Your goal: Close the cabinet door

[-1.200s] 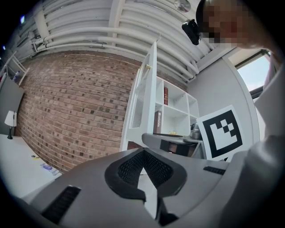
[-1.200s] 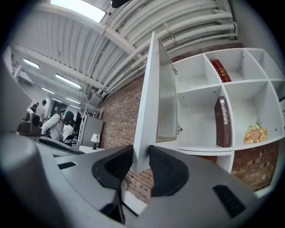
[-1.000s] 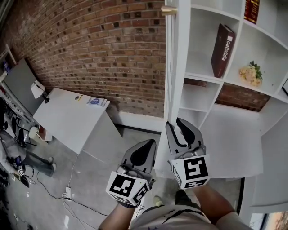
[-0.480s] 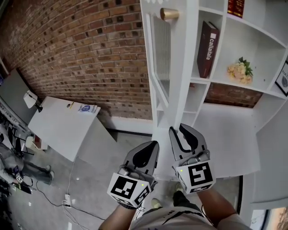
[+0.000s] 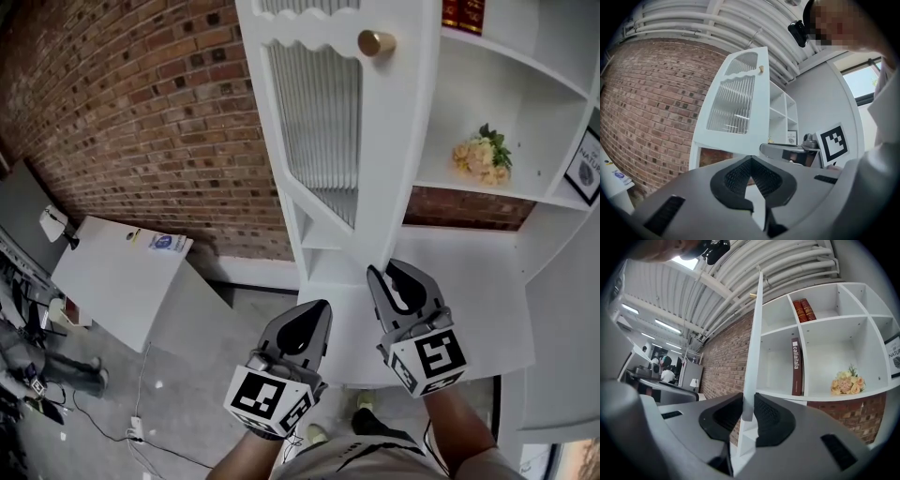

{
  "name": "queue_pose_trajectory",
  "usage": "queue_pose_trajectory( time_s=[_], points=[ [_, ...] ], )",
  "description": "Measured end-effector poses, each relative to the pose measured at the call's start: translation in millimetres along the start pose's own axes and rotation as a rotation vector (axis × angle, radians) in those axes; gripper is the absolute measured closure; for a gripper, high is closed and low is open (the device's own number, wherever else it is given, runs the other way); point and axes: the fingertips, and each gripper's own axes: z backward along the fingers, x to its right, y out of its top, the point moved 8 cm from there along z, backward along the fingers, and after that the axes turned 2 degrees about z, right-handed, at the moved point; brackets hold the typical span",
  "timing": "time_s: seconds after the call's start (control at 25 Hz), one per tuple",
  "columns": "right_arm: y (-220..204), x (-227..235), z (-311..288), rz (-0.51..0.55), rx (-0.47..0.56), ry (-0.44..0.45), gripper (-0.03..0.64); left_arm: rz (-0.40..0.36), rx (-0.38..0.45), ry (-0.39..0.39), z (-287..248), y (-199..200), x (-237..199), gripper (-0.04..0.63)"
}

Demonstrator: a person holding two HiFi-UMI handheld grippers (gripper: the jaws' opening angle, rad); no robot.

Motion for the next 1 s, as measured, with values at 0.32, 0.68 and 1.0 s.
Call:
queue_pose_trajectory(
  time_s=[0.32, 0.68, 1.0],
  points=[
    [-12.2, 73.3, -14.8, -0.057, -0.005, 0.047, 0.538, -0.008, -0.006, 0.026, -52.6, -2.3, 9.0, 0.584],
    [-19.6, 115.9, -35.3, -0.021, 0.005, 0.066, 0.531, -0.024, -0.008, 0.050, -102.1, -4.4, 18.0, 0.584],
    [-24.5, 150.1, -53.7, -0.039, -0.023, 0.052, 0.474, -0.037, 0.007, 0.078, -133.2, -1.8, 21.8, 0.584]
  ],
)
